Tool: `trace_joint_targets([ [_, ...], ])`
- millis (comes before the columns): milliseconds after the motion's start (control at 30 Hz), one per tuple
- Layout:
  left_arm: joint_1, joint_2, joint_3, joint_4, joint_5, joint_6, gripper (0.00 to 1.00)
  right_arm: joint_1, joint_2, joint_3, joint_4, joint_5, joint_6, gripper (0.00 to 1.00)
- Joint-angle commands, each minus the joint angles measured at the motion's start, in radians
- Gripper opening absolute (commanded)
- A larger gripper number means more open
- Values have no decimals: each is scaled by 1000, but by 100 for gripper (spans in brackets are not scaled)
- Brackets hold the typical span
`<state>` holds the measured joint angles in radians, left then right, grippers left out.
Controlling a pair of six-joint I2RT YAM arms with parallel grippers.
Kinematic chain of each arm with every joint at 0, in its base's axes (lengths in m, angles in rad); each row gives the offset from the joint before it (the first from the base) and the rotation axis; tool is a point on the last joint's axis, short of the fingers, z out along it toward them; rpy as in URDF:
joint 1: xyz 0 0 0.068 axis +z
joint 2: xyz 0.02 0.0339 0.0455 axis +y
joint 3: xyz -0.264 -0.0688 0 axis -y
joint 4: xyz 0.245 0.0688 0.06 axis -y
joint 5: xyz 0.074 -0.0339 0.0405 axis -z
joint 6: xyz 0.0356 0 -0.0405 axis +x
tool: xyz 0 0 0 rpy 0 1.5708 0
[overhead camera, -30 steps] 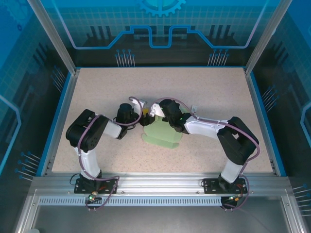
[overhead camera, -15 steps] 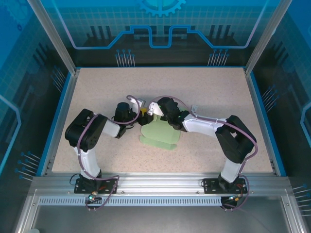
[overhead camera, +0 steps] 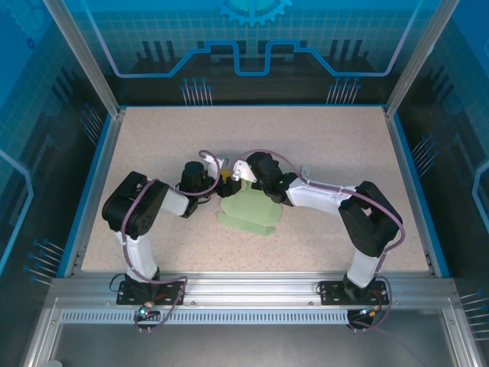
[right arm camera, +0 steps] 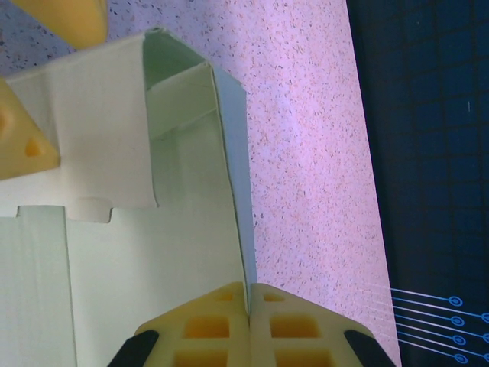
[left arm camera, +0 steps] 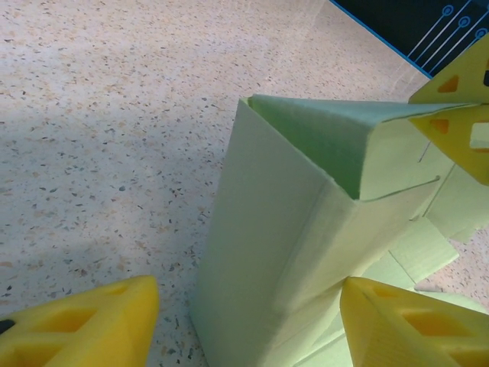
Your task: Fold the paper box
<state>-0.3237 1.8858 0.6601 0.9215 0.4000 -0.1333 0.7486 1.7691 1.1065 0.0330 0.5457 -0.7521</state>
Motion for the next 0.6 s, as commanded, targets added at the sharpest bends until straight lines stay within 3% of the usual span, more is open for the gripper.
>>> trace_joint_targets([
  [0,0,0,15,-6,-61,-16,66,38,31,20,-27,-32,-3,0],
  [567,-1,-15,1,-15,-113,-9,59,52,25,16,-25,-28,23,0],
])
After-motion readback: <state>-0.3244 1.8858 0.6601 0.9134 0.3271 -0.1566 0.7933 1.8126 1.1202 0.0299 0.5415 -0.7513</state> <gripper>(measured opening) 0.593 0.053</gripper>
